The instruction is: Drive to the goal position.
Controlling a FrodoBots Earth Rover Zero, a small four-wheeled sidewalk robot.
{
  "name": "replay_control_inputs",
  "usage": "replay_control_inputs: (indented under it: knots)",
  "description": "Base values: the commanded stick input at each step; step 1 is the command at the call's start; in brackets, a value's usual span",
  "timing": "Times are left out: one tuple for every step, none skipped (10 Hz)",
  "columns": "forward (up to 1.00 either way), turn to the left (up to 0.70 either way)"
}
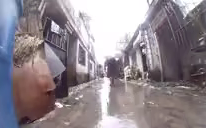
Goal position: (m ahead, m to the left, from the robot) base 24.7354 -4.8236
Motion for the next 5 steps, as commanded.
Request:
replay_control_inputs:
  knots:
    - [0.99, 0.0]
    - [0.99, 0.0]
    - [0.99, 0.0]
    - [0.99, 0.0]
    - [0.99, 0.0]
